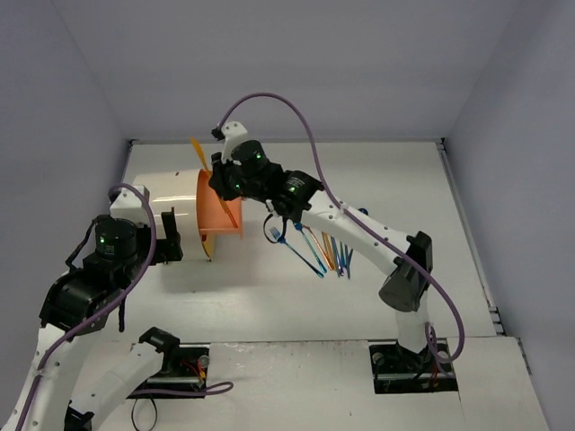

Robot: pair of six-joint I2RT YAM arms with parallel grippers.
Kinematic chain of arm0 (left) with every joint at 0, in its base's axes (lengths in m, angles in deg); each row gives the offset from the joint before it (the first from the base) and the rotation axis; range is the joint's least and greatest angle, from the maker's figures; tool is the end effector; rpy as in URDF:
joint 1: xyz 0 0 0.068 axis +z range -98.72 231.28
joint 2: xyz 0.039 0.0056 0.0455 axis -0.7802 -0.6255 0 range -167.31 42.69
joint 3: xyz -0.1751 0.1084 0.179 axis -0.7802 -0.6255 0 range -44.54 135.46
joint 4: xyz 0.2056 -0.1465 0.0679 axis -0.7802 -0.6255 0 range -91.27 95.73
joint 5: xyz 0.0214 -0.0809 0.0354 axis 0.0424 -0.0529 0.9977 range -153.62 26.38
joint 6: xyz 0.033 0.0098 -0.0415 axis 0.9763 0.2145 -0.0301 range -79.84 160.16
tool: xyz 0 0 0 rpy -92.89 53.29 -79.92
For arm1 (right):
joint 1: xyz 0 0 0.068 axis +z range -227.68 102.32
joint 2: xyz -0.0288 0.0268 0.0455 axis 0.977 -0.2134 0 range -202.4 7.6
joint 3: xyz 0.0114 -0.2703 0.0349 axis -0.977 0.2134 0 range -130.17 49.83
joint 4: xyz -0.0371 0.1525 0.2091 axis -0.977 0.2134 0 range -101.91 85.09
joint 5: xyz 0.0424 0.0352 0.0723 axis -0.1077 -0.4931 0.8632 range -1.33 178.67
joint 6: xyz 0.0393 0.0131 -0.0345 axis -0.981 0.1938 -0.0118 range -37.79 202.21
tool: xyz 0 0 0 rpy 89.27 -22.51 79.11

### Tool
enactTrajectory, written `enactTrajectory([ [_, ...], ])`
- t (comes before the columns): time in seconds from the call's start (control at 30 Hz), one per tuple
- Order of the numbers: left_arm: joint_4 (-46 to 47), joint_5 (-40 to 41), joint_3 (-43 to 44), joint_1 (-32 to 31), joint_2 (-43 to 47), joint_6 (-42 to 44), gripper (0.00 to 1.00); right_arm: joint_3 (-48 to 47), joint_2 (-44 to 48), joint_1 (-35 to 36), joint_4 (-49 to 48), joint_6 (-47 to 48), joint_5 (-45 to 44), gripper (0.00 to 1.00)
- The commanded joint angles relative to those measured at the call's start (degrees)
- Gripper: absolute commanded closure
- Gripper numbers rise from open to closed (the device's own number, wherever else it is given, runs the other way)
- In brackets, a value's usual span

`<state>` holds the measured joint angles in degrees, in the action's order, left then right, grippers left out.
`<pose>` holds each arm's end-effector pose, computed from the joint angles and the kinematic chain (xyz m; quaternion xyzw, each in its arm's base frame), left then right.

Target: Sort the eating utensils into containers

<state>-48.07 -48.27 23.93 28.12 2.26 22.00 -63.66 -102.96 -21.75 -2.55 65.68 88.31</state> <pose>0.0998 -0.0324 0.4058 -0.0343 0.8417 -0.0800 0.5329 0.2597 0.3836 0.4208 -0.2494 0.7027 0.3919 0.5389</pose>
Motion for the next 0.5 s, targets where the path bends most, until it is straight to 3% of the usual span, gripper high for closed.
enactTrajectory([
  [0.0, 2.21, 0.82, 0.70, 0.39, 0.18, -1.17, 0.07, -2.16, -1.34, 1.82, -2.25, 0.00, -4.38, 0.99],
  [0.47, 2.30, 0.56, 0.17, 0.39, -0.09, -0.82, 0.07, 3.54, 0.69, 2.61, -2.33, 3.23, -12.10, 0.91],
])
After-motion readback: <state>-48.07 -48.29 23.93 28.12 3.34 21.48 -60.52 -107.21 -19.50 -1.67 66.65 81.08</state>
